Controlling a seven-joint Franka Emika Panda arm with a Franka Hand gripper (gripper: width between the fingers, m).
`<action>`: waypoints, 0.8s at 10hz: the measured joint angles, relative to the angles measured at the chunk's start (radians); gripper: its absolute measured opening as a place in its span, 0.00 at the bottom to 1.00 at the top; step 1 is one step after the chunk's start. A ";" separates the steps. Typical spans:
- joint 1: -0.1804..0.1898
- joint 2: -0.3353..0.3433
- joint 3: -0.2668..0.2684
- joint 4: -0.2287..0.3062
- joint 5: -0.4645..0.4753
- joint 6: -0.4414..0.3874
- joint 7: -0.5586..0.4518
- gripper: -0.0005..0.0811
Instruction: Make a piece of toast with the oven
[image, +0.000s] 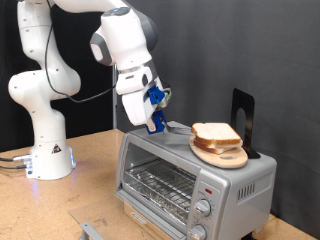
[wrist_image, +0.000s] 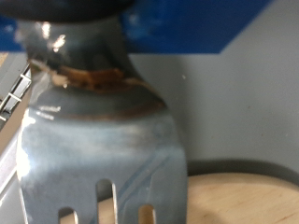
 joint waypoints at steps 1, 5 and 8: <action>0.000 0.009 0.004 0.007 -0.003 0.006 0.006 0.49; 0.000 0.047 0.020 0.038 -0.016 0.018 0.030 0.49; 0.000 0.075 0.030 0.061 -0.027 0.023 0.047 0.49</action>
